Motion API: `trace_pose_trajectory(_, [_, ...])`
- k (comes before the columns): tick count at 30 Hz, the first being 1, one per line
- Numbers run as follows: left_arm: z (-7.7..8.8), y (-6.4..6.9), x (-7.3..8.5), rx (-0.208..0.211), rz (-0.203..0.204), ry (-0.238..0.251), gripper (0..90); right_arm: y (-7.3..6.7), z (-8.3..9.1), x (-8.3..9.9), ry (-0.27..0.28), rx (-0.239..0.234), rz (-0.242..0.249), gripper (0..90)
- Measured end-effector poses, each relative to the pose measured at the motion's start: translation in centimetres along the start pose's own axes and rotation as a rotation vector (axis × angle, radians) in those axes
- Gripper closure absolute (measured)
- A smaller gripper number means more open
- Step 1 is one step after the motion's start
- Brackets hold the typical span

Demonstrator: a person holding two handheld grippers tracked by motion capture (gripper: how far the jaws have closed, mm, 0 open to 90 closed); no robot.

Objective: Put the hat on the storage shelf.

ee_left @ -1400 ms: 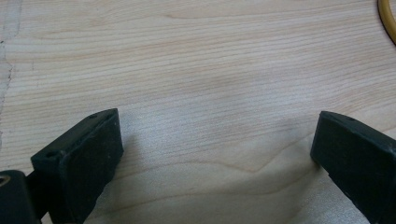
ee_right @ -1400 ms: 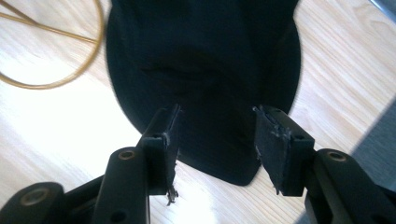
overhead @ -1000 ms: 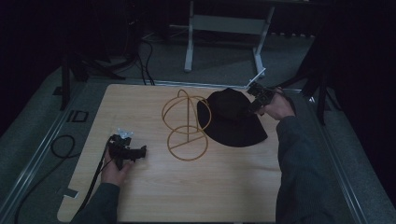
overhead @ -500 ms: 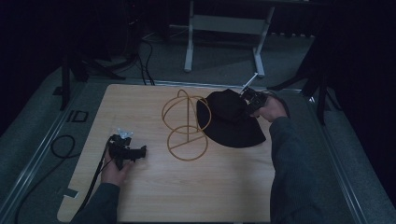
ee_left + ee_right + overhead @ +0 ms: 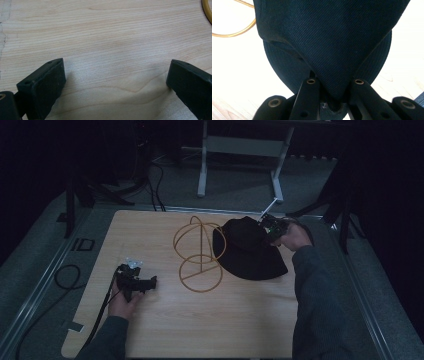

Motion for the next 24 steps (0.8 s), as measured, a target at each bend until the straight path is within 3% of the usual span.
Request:
trace_pose_trajectory(11, [0.0,0.0,0.0,0.000,0.000,0.000,2.5,-0.1,1.6,0.7,0.028,-0.013,0.007,84.7])
trace_pose_trajectory(24, [0.0,0.0,0.0,0.000,-0.002,-0.001,2.5,-0.6,4.0,1.5,0.057,-0.029,0.062,84.6])
Point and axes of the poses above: each handheld gripper's, and its own axes: z roughly backward along the jaws, x roughly out of its underside, y roughly to its right, the point moved 8 cm from there along -z, roughly forward along the jaws, and after that the axes turned 7 degrees about -z, right-handed, at the moved point
